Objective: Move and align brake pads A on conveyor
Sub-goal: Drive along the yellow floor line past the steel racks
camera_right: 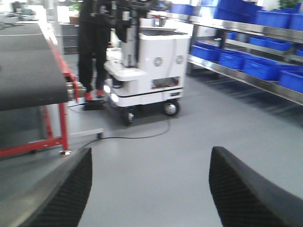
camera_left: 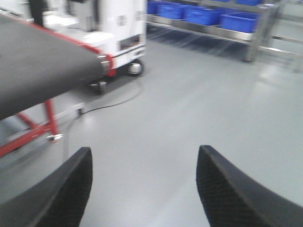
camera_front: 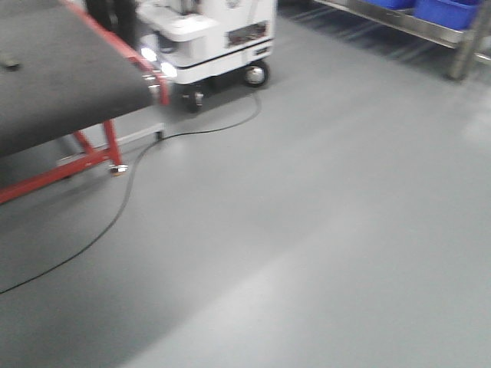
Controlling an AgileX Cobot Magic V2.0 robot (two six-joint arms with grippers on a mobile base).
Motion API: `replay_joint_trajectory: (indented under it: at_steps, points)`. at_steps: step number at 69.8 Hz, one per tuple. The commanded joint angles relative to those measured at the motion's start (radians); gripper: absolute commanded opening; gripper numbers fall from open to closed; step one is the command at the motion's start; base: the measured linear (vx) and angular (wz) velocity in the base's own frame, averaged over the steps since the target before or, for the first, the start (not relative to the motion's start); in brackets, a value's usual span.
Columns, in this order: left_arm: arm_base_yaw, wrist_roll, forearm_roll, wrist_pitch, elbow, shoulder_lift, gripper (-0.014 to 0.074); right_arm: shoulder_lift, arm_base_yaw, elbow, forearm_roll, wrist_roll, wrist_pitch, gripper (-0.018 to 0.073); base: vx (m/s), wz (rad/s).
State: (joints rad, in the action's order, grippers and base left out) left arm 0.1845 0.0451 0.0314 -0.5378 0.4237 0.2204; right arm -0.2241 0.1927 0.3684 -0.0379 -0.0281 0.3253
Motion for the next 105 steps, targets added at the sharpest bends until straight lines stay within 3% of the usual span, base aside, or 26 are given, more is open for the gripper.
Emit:
replay_joint_trajectory:
  at_steps: [1,54,105]
  points:
    - [0.008,-0.002,0.005,0.071,0.026,0.011,0.0447,-0.009,0.000,0.025,-0.007,-0.011,-0.078,0.0508,-0.14,-0.74]
    - [0.008,-0.002,0.005,0.071,0.026,0.011,0.0447,-0.009,0.000,0.025,-0.007,-0.011,-0.078,0.0508,-0.06,-0.78]
    - [0.008,-0.002,0.005,0.071,0.026,0.011,0.0447,-0.009,0.000,0.025,-0.007,-0.011,-0.078,0.0508,0.22,-0.53]
